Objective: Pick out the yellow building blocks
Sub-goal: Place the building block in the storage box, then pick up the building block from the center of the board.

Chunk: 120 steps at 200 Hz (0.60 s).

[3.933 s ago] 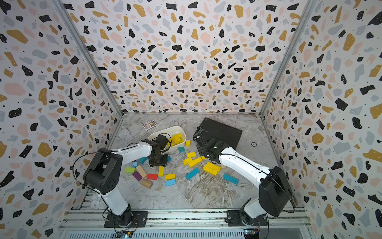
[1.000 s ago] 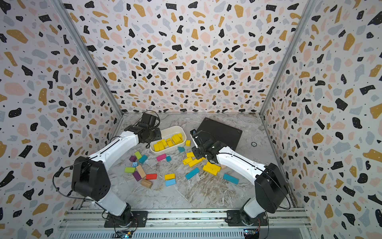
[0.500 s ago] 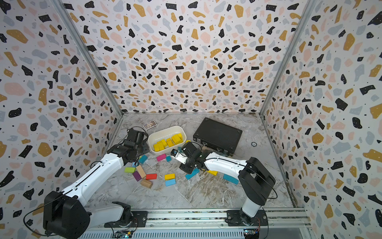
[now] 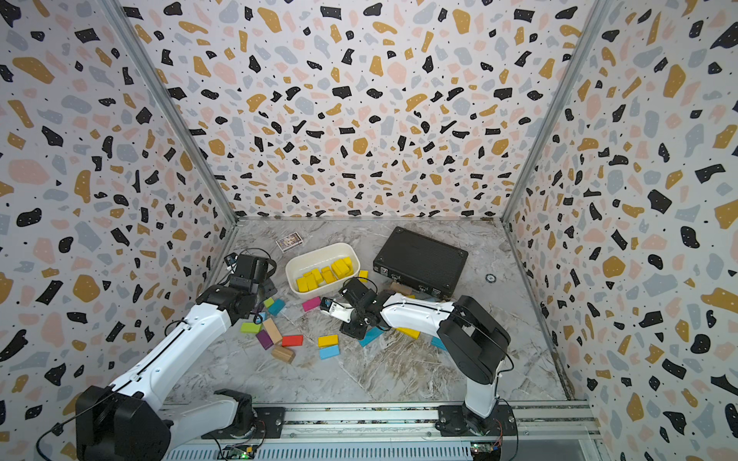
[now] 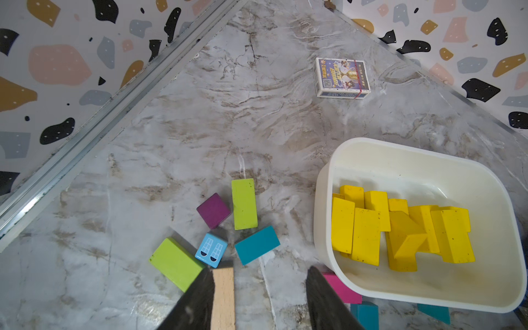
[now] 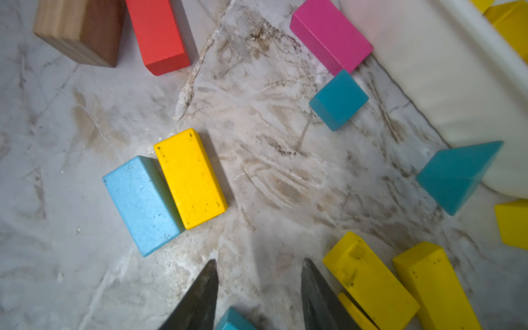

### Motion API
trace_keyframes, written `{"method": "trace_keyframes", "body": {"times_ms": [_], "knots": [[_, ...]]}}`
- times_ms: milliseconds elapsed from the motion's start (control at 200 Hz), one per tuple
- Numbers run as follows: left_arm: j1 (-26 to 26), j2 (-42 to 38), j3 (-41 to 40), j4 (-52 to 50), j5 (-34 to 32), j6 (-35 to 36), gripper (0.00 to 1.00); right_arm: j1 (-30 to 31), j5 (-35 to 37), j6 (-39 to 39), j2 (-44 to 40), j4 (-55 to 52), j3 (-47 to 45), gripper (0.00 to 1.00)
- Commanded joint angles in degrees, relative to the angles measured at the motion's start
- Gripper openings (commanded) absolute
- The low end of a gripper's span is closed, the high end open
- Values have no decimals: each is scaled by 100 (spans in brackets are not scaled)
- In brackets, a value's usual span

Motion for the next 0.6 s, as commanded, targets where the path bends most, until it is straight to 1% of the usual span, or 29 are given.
{"method": "trace_keyframes", "body": {"times_ms": [0,290,476,596], "knots": [[34,-92,-116,79,-196,-70,53,53,-182,-207,71,-196,281,49],[38,-169,-119,61,-298,-55,53,190,-494,-570,551,-356,814,49],[42,-249,-143,37,-391,-85,53,291,-1137,-901,864,-493,1103,50],[38,-353,-156,-9,-527,-110,53,300,-1319,-979,1166,-805,1455,50]]}}
